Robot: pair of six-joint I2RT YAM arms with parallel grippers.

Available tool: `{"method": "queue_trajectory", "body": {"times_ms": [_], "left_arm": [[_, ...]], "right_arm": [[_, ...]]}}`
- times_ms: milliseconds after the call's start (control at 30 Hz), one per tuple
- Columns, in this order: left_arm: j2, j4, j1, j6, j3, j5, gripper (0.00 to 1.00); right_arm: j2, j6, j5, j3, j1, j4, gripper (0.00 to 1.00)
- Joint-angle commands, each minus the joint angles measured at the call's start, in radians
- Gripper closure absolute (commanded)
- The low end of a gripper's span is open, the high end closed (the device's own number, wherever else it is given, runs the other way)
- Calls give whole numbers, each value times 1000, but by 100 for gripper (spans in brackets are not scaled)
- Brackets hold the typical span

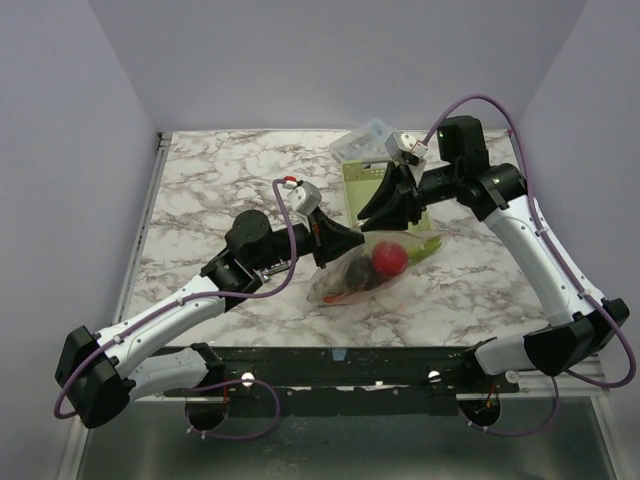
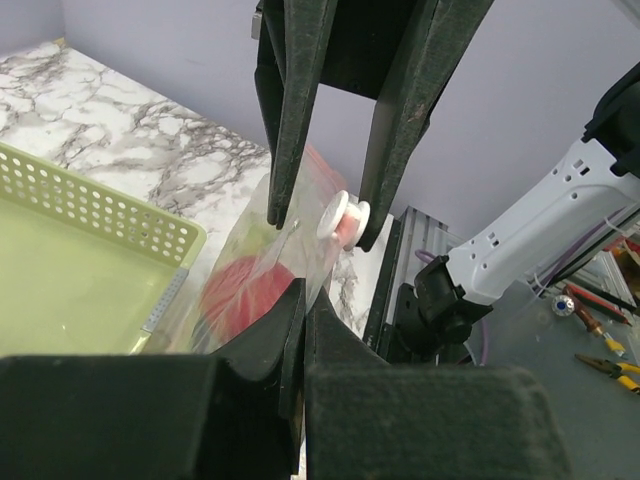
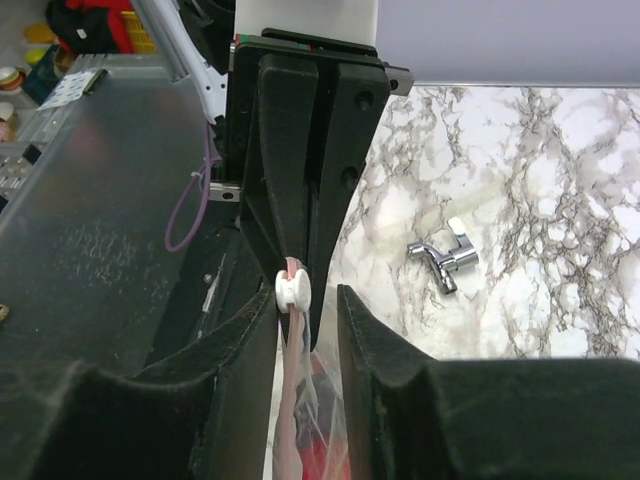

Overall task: Open the zip-top bag and remove the fake food
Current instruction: Unzip the zipper food storage bag at the center of the board.

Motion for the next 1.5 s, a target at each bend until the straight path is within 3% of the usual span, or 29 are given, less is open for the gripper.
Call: {"method": "queue_trajectory", "body": {"times_ms": [0, 233, 467, 1033, 1467], "left_arm": [[1, 20, -11, -15, 31, -25, 100], [-19, 15, -13, -17, 22, -37, 100], [-68, 12, -13, -13, -14, -63, 100], [-134, 11, -11, -21, -62, -77, 100], [-156, -23, -12, -12, -53, -57, 100]], "right_arm": [[-32, 32, -4, -14, 6, 31, 69], [-44, 47, 7, -38, 6, 46, 86], [-77, 78, 33, -79, 2, 69, 94], [-140, 53, 54, -153, -69, 61, 97], [-172, -50, 64, -174, -87, -37, 97]]}}
